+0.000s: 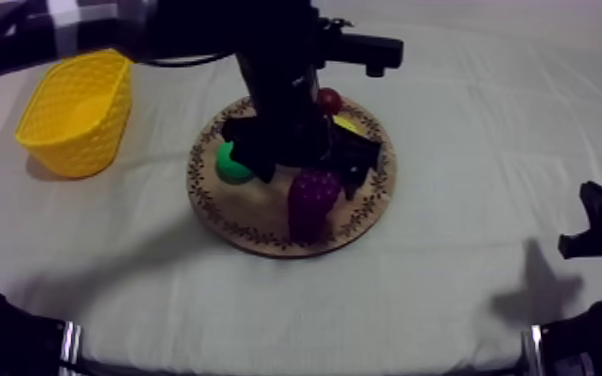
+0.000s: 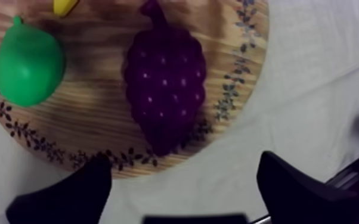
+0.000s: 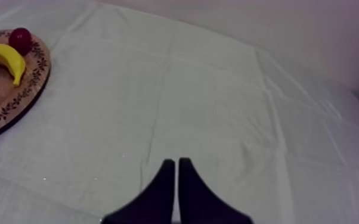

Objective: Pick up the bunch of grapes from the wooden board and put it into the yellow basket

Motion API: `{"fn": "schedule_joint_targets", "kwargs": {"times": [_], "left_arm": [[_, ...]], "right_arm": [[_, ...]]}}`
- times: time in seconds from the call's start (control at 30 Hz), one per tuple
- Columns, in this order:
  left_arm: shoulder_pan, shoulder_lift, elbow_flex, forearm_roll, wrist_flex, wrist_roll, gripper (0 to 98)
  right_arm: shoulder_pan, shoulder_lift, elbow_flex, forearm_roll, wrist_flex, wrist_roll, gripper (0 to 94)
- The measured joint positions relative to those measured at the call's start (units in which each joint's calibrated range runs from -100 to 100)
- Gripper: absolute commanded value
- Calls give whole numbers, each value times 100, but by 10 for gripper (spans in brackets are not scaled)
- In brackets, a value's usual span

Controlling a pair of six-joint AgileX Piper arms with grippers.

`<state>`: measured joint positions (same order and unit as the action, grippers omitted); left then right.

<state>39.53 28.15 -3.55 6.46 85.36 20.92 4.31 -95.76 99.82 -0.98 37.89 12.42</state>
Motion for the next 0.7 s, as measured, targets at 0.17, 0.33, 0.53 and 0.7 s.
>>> {"fn": "schedule_joint_targets", "kwargs": {"times": [0.17, 0.33, 0.53, 0.7], "left_arm": [[-45, 440, -116, 25, -57, -94, 927], [-76, 787, -314, 36, -92, -184, 926], [-131, 1163, -617, 43, -57, -283, 925], [-145, 1445, -893, 50, -26, -349, 924]], "right_arm": [[0, 0, 0, 0, 0, 0, 3], [0, 0, 0, 0, 0, 0, 3], [0, 0, 0, 0, 0, 0, 3], [0, 0, 0, 0, 0, 0, 3]]}}
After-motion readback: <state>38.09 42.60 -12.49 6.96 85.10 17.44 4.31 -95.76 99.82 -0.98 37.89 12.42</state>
